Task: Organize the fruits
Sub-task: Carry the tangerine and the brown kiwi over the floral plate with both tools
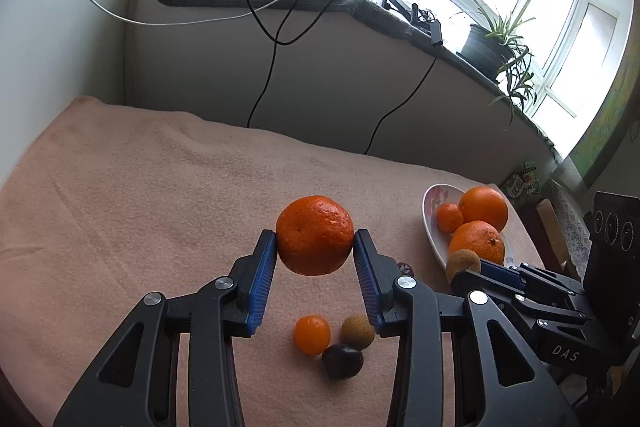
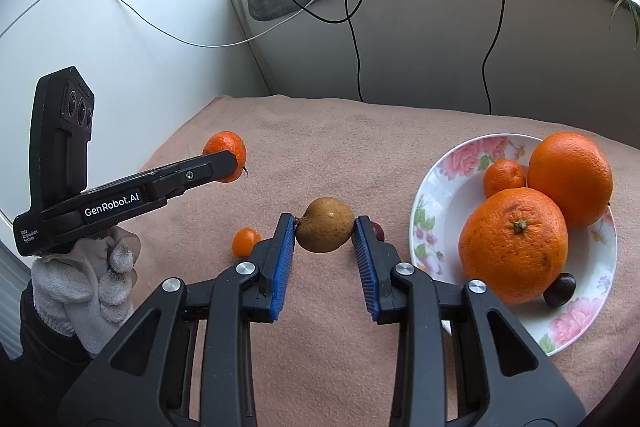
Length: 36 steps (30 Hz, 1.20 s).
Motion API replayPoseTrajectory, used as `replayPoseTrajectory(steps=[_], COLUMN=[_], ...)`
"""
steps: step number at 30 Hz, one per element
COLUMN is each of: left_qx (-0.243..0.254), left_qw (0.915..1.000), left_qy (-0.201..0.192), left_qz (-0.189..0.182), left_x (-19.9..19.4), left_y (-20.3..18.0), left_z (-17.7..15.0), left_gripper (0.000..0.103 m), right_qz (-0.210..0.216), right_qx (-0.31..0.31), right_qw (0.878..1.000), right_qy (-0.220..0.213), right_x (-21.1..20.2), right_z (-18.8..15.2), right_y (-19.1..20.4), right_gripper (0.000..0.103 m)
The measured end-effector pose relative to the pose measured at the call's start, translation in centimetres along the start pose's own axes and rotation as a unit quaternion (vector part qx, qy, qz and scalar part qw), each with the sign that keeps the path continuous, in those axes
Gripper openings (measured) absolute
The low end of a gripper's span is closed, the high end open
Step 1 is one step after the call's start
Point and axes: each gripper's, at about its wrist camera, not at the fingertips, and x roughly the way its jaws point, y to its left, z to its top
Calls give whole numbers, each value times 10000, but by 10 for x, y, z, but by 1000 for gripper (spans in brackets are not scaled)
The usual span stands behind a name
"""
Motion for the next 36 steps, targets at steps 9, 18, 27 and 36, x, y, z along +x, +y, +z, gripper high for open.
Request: replayPoseTrajectory(steps=[9, 18, 27, 36], left_qx=[174, 326, 467, 551], left_qw=[9996, 9983, 9967, 9958], left_qy=[33, 156, 301, 419], left_qz=[-230, -462, -588, -605], left_x=[9, 25, 42, 55], left_y=[-34, -65, -92, -107], left_z=[2, 0, -2, -5], left_gripper=[38, 38, 38, 38], right_qz=[-210, -442, -636, -758], right_qx=[253, 520, 735, 877], right_qw=[9992, 9967, 9940, 9919], right_qy=[-245, -429, -509, -524], right_x=[-35, -62, -81, -90], right_z=[-4, -7, -15, -21], right_y=[-39, -77, -109, -129], right_gripper=[32, 32, 32, 32])
